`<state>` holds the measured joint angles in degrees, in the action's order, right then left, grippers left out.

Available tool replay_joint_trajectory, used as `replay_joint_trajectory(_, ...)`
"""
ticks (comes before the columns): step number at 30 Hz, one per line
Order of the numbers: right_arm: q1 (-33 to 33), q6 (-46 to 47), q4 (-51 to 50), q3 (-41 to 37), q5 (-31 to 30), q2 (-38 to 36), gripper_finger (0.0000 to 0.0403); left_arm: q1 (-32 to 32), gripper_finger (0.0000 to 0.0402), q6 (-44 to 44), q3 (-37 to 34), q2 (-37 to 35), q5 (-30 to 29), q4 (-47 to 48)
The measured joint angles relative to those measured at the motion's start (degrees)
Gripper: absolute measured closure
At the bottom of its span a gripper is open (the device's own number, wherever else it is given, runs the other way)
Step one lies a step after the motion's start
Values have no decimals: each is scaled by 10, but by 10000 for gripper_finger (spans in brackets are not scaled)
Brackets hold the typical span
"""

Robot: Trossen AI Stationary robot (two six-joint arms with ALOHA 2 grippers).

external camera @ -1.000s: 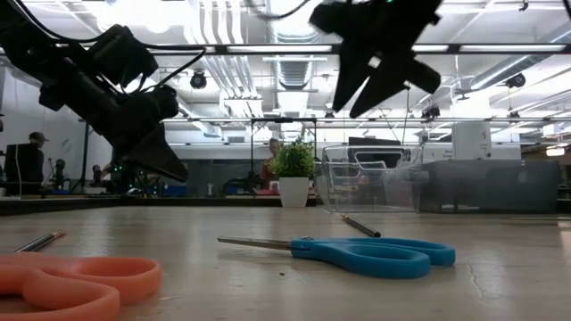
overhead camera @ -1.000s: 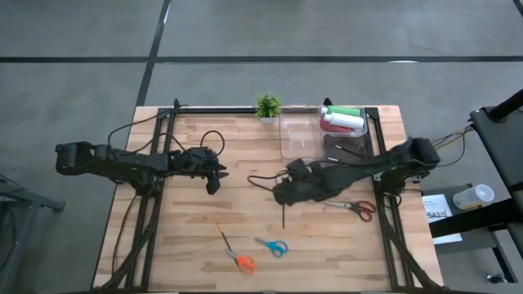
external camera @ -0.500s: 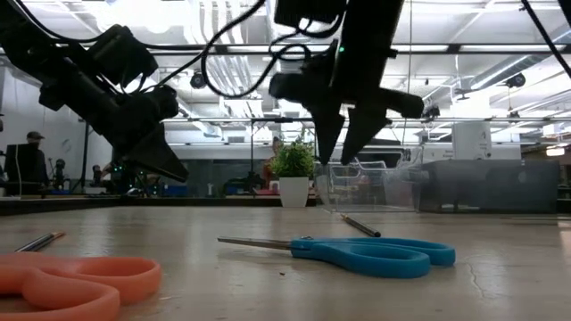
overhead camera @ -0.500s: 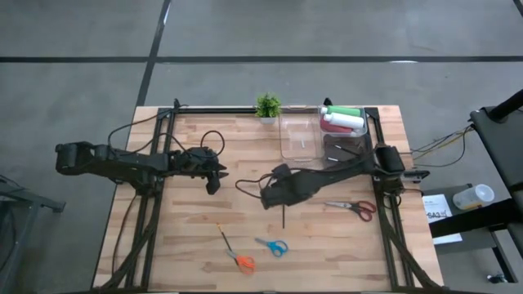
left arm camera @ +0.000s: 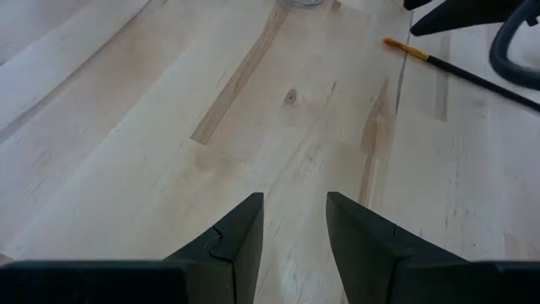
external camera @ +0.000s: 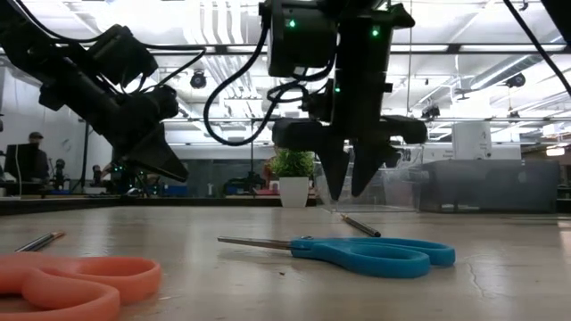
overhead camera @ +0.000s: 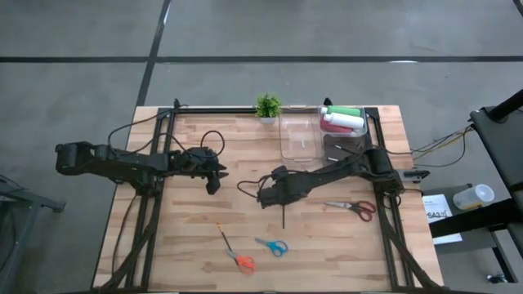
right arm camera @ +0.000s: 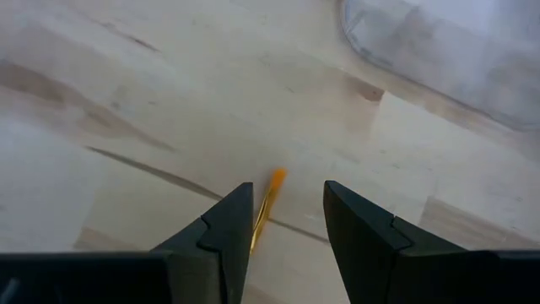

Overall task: Pick & Place Paint Supplies
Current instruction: Put the left gold paintbrush into the black bin

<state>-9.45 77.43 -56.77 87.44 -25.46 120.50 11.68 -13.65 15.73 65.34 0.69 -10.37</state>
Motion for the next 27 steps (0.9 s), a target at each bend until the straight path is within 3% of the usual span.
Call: replay_joint_trajectory(27,10,-11,4,0,30,32,262,0,263,1,0,0,0,0)
